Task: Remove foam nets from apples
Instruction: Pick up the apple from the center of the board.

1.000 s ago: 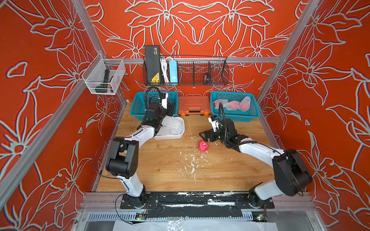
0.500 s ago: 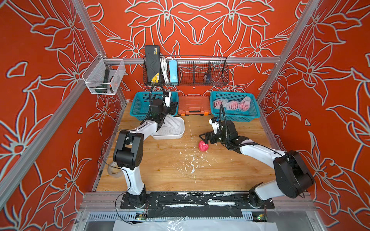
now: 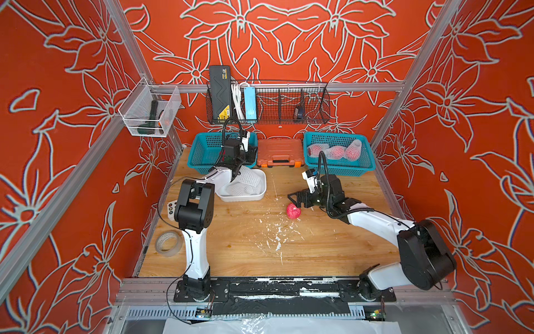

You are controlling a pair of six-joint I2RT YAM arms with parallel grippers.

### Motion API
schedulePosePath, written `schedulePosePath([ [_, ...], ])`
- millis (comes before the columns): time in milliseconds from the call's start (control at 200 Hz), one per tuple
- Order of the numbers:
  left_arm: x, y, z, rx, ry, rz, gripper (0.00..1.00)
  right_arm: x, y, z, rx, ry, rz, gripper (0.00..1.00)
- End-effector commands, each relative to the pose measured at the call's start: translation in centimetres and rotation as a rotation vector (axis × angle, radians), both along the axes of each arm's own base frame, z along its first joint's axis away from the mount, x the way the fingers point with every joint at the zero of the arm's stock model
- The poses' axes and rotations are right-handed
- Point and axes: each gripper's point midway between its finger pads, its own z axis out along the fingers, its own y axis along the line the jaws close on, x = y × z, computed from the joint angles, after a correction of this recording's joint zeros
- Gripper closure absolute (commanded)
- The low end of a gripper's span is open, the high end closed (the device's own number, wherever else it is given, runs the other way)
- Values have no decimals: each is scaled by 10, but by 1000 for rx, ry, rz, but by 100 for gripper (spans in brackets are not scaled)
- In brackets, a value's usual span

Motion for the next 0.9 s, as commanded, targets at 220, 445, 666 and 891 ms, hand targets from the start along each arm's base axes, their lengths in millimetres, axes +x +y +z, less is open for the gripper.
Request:
schedulePosePath([
  [220, -101, -49, 98, -88, -184, -189, 15, -14, -20, 18, -13, -104, -50, 2],
  [445, -209, -123, 72, -128, -171, -335, 2, -42, -52, 26, 23, -257, -132, 2],
  [666, -279, -160, -3, -88, -45, -439, 2, -69, -87, 27, 57, -448, -226, 2],
  [891, -303, -188, -26, -12, -50, -510, 2, -75, -98, 38, 92, -532, -272, 2],
])
